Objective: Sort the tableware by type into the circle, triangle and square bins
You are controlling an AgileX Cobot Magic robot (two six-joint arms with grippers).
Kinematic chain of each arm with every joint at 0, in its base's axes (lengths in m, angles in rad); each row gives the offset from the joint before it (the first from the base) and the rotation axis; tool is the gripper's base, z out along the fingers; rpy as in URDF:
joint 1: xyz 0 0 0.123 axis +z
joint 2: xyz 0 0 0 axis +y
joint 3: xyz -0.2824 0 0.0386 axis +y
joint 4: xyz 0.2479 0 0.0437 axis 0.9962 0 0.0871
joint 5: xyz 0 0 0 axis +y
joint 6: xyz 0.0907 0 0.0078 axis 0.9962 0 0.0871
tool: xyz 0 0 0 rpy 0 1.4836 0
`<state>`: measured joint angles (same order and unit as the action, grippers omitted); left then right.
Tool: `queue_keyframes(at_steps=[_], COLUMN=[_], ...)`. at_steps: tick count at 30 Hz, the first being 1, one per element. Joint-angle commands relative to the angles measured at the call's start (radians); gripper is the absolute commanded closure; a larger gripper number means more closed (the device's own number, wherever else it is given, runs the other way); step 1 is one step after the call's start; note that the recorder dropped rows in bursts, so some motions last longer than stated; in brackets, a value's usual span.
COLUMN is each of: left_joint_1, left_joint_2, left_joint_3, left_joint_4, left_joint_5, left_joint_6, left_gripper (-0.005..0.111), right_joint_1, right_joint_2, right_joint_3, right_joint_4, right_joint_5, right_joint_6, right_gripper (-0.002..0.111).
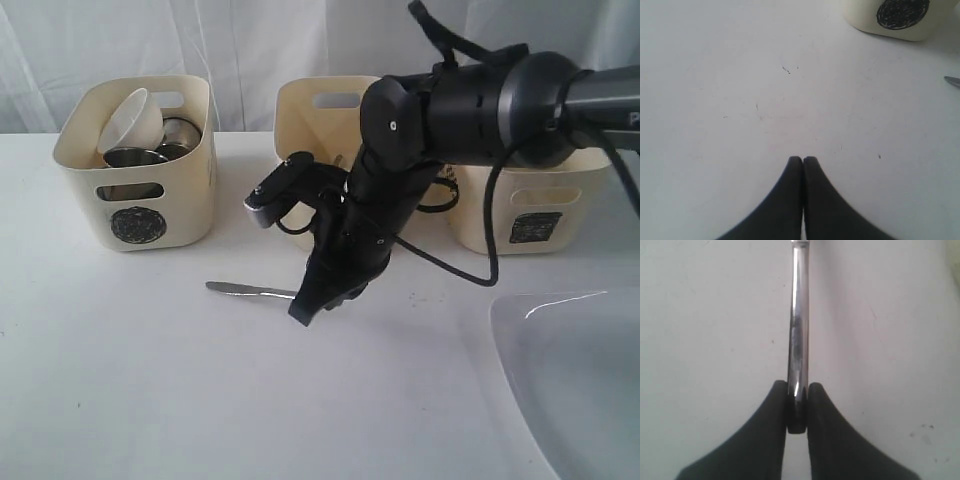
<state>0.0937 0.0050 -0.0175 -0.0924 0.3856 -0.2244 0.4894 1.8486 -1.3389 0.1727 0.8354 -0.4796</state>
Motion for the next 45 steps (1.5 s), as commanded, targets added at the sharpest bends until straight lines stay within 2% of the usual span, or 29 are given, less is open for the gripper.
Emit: queue_keyframes(at_steps=[1, 29, 35, 45], left_joint_1=[0.003, 0.003, 0.003, 0.003], left_joint_2=[-0.005, -0.005, -0.005, -0.005], left_joint_3=[0.009, 0.009, 0.009, 0.009], left_joint_4=[-0.008, -0.008, -0.008, -0.008], left_joint_5=[0.05, 0.05, 0.05, 0.05], left_joint_6=[-0.005, -0.005, -0.005, -0.005], left_gripper=[0.107, 0.107, 0.107, 0.107], right_joint_1=[-0.002, -0.002, -0.002, -0.002], right_joint_2=[-0.037, -0.16, -0.092, 0.044], right_joint_3=[0.003, 0.003, 0.039, 0.061], right_joint_4=[-0.092, -0.158, -0.116, -0.101], right_joint_5=[0.008, 0.078, 0.118, -0.016], right_joint_6=[0.074, 0.126, 0.116, 0.122], right_gripper=[0.108, 0.108, 0.108, 0.108])
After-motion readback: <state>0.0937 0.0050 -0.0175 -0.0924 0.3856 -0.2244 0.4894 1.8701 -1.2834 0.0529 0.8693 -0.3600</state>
